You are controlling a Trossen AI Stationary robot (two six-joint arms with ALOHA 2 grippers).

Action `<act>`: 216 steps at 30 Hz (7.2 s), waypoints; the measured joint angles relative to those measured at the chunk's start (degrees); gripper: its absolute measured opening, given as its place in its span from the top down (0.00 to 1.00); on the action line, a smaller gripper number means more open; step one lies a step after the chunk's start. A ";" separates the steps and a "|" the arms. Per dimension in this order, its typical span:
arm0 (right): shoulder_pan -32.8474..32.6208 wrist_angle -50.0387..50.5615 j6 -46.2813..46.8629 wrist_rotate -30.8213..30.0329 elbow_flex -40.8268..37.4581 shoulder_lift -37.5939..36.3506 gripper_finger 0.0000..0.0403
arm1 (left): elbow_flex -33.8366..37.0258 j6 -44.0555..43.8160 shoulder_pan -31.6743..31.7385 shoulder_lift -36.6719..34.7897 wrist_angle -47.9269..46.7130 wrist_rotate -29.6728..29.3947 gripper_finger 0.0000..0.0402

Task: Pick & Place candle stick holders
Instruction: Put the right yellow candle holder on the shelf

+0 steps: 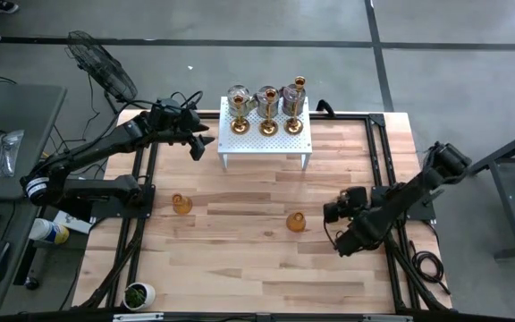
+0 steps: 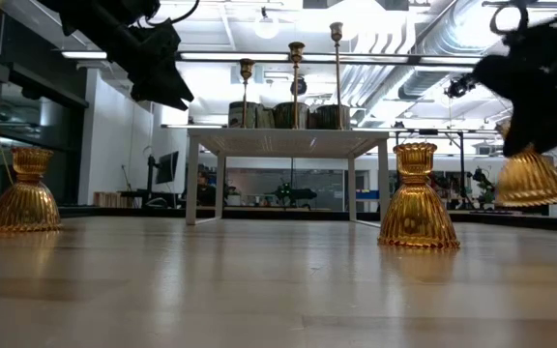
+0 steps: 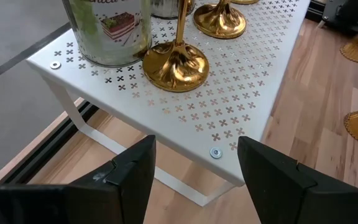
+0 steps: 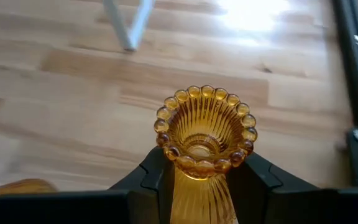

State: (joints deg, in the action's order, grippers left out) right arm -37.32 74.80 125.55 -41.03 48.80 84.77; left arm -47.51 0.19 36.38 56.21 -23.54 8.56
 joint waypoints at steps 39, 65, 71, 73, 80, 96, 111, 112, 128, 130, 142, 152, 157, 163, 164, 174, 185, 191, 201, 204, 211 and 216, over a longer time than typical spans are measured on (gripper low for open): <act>33.24 -51.06 -82.97 2.06 6.35 -12.94 0.74 | 0.00 -0.02 0.00 -0.02 0.91 -0.02 0.44; 41.39 -50.91 -91.12 7.49 11.54 -12.94 0.74 | 0.00 -0.04 -0.01 -0.02 0.91 -0.02 0.44; 42.71 -50.55 -92.28 8.61 11.54 -12.94 0.74 | 0.00 -0.04 -0.01 -0.01 0.93 -0.10 0.44; 42.75 -50.55 -92.46 8.47 11.54 -12.94 0.73 | 0.00 -0.04 0.00 -0.02 0.95 -0.18 0.44; 42.75 -49.42 -92.99 8.02 11.54 -12.83 0.74 | 0.00 -0.48 0.00 -0.02 0.97 -0.30 0.44; 43.00 -50.25 -94.18 8.16 11.54 -12.78 0.74 | 0.00 -0.76 0.00 -0.02 1.06 -0.65 0.44; 44.63 -51.57 -94.26 9.48 11.54 -12.05 0.74 | 0.00 -1.12 -0.01 -0.01 1.10 -0.77 0.44; 44.63 -51.66 -94.11 9.48 11.52 -11.77 0.74 | 0.00 -1.48 -0.01 -0.01 1.10 -0.78 0.44; 45.57 -53.26 -93.87 9.53 11.50 -8.30 0.73 | 0.00 -1.95 -0.01 -0.02 1.10 -0.57 0.44; 45.93 -53.32 -93.84 9.49 11.47 -7.99 0.73 | 0.00 -1.95 -0.01 -0.02 1.10 -0.57 0.44; 47.65 -55.68 -95.66 10.88 11.47 -5.70 0.73 | 0.00 -1.96 -0.02 -0.02 1.10 -0.57 0.44; 47.65 -60.34 -97.52 10.12 11.52 -3.09 0.73 | 0.00 -1.95 -0.01 -0.02 1.08 -0.60 0.44; 48.80 -60.88 -97.48 9.62 11.52 -2.97 0.73 | 0.00 -1.90 -0.02 -0.02 1.08 -0.61 0.44; 50.94 -61.05 -97.38 10.10 11.52 -2.97 0.73 | 0.00 -1.88 -0.01 -0.01 1.08 -0.63 0.44; 51.09 -61.13 -97.41 10.30 11.52 -2.97 0.73 | 0.00 -1.87 -0.01 -0.02 1.08 -0.64 0.44; 51.32 -62.09 -98.82 11.47 11.52 -2.97 0.73 | 0.00 -1.75 0.00 -0.02 1.08 -0.79 0.44; 51.32 -62.14 -100.22 11.61 11.52 -2.97 0.73 | 0.00 -1.75 0.00 -0.02 1.08 -0.76 0.44; 51.32 -62.14 -100.34 11.62 11.52 -2.97 0.73 | 0.00 -1.75 -0.01 -0.02 1.08 -0.76 0.44; 51.32 -62.14 -100.36 11.38 11.52 -2.97 0.67 | 0.00 -1.75 -0.01 -0.02 1.08 -0.73 0.44; 51.32 -62.20 -100.38 11.28 11.52 -2.97 0.63 | 0.00 -1.75 0.00 -0.02 1.08 -0.59 0.44; 51.32 -62.25 -100.38 11.03 11.52 -2.97 0.60 | 0.00 -1.75 0.00 -0.01 1.08 -0.48 0.44; 51.32 -62.24 -100.38 10.97 11.52 -2.97 0.60 | 0.00 -1.75 -0.02 -0.02 1.08 -0.53 0.44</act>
State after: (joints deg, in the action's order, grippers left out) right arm 14.00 12.56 25.17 -30.06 60.31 81.80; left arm -47.51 -1.56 36.36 56.18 -22.46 8.03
